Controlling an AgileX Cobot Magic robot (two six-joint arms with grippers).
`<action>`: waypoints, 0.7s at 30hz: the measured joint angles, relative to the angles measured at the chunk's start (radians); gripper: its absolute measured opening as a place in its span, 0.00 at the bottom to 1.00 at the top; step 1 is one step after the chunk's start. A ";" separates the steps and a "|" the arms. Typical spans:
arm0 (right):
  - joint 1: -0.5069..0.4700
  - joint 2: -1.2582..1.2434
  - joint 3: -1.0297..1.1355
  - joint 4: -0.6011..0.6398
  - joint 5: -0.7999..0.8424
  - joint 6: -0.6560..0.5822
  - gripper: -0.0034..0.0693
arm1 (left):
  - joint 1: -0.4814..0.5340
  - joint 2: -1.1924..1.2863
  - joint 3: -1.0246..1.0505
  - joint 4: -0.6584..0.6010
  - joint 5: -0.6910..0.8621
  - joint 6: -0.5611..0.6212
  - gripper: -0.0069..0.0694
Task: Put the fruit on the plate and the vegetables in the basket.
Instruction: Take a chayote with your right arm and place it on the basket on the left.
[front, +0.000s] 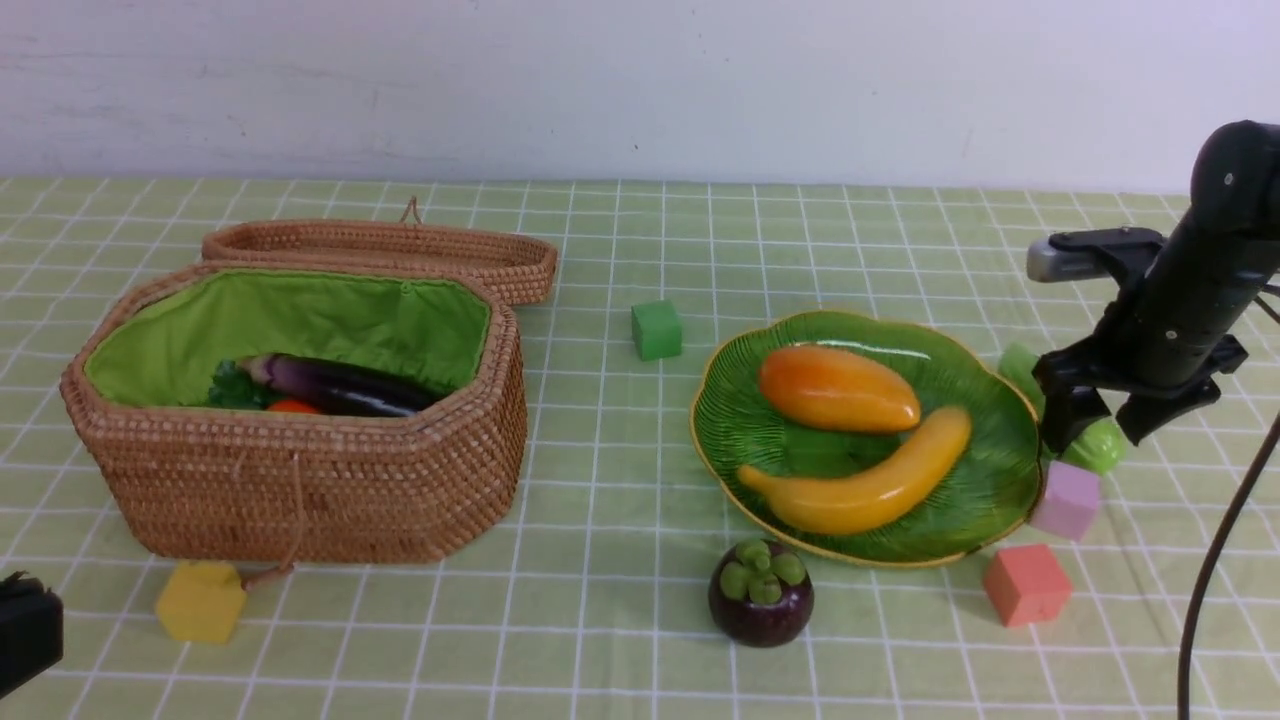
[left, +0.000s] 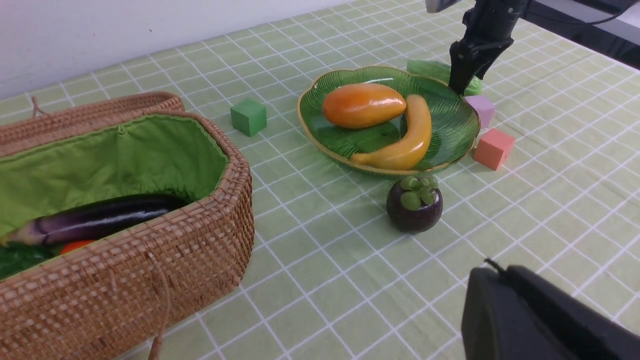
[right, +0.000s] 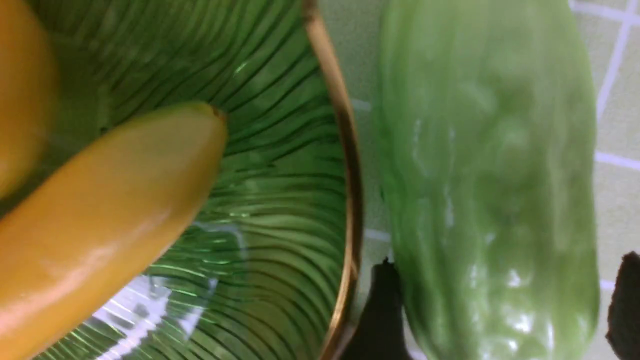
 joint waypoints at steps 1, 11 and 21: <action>0.000 0.002 0.000 0.001 0.000 0.000 0.81 | 0.000 0.000 0.000 0.000 0.000 0.000 0.08; 0.000 0.004 0.000 0.009 0.039 0.000 0.80 | 0.000 0.000 0.000 0.009 0.001 0.003 0.08; 0.000 0.026 0.000 -0.020 -0.011 0.000 0.80 | 0.000 0.000 0.000 0.022 0.001 0.003 0.08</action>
